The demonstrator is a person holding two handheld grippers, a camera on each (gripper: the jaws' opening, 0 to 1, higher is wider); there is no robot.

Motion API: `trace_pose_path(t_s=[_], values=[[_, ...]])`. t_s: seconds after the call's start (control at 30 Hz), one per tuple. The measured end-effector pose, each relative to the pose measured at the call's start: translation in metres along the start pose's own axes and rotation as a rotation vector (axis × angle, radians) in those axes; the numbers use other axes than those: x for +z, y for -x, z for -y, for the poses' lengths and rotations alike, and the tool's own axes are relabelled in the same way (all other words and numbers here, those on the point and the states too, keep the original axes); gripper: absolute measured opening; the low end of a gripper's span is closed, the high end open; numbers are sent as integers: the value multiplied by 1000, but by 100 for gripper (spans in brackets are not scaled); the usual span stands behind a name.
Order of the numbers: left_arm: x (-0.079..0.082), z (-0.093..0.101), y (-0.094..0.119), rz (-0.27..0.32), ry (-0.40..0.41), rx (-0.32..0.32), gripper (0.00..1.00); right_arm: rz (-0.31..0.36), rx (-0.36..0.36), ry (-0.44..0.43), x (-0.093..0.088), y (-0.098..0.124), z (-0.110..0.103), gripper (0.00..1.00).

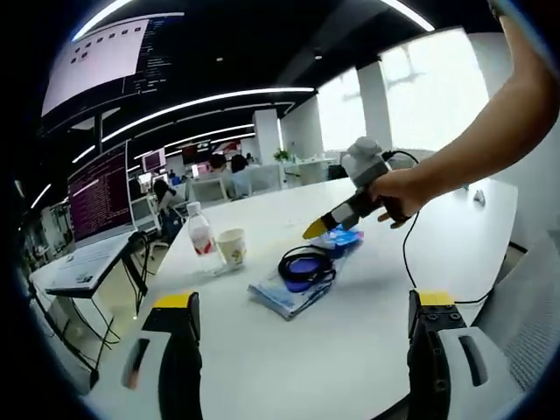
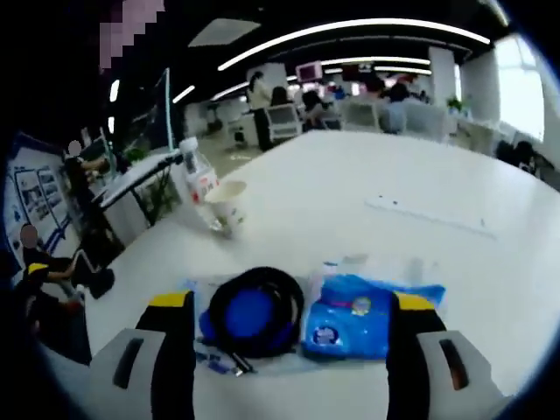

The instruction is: Arrange the tabletop items into an orderly group along one side of the table until the central work area is clear of visible clutter.

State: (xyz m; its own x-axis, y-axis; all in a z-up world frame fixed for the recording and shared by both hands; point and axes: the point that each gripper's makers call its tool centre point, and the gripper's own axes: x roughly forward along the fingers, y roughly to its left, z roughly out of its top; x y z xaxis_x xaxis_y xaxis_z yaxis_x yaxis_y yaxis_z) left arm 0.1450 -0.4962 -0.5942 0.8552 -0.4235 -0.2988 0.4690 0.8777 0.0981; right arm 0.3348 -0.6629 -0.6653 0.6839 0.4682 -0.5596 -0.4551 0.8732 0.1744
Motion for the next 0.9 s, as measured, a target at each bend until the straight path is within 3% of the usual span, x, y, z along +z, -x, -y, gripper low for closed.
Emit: trace_pose_path(t_s=[0.37, 0.6, 0.9], values=[[-2, 6, -2, -15, -12, -29, 100, 11, -77, -94, -31, 42, 35, 89], [-6, 16, -5, -35, -39, -76, 100, 9, -114, -151, -50, 61, 45, 88], [-11, 33, -11, -71, -67, -162, 100, 29, -138, -204, -59, 74, 51, 88]])
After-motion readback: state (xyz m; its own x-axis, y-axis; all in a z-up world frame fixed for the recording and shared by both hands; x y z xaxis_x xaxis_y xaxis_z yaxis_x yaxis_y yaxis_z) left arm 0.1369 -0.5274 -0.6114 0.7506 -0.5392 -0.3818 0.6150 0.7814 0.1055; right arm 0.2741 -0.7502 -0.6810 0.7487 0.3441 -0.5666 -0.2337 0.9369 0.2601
